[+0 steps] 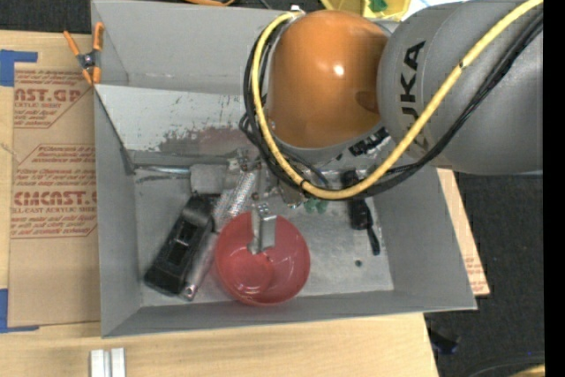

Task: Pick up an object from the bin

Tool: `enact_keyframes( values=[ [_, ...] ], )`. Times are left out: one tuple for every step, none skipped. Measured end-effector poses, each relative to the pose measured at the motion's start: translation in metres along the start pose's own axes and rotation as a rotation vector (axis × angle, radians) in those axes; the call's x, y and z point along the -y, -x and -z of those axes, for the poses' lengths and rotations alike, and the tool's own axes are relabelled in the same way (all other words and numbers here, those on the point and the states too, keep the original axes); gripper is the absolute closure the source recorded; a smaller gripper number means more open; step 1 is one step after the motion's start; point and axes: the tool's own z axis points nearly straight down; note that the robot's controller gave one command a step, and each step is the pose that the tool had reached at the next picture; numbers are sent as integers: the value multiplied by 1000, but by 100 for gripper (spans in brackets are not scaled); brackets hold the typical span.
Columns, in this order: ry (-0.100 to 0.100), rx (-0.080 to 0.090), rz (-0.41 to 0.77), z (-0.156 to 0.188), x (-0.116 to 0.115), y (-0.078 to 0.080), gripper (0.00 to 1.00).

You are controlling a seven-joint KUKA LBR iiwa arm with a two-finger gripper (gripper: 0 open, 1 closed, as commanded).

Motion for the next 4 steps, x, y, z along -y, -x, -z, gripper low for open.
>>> enact_keyframes(
  values=[
    [0, 3, -57, -2, 0, 1, 0],
    [0, 2, -29, 88, -9, 14, 0],
    [0, 1, -7, 40, -5, 3, 0],
    [1, 3, -148, 48, -20, 22, 0]
  ],
)
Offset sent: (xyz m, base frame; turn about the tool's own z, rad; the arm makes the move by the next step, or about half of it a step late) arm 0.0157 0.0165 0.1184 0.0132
